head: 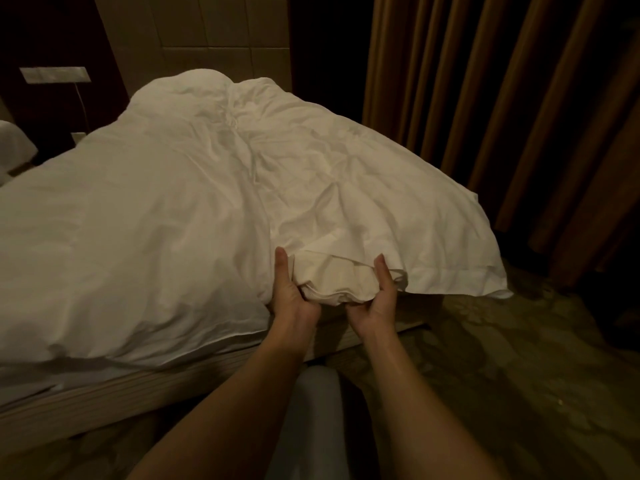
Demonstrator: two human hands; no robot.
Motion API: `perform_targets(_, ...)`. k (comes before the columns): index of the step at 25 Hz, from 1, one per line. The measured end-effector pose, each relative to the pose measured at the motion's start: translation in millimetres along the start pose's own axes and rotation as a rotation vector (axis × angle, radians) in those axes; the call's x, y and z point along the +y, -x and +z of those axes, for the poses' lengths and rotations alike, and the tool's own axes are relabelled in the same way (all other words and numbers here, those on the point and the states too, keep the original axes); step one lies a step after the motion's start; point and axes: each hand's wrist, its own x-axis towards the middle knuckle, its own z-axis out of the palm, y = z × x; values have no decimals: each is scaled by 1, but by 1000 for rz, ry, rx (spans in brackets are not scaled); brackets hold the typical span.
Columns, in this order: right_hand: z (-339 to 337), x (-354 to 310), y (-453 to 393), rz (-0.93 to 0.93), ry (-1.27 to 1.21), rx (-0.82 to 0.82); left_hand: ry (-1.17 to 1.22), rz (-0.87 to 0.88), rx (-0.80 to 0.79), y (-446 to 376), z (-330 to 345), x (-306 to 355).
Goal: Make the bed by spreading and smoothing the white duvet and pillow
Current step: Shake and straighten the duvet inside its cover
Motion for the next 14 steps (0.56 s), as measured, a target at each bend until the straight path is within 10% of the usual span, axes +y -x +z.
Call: perform_targets(14,28,-59,-51,-153,124,-3,-4,223,-348,-12,35,64)
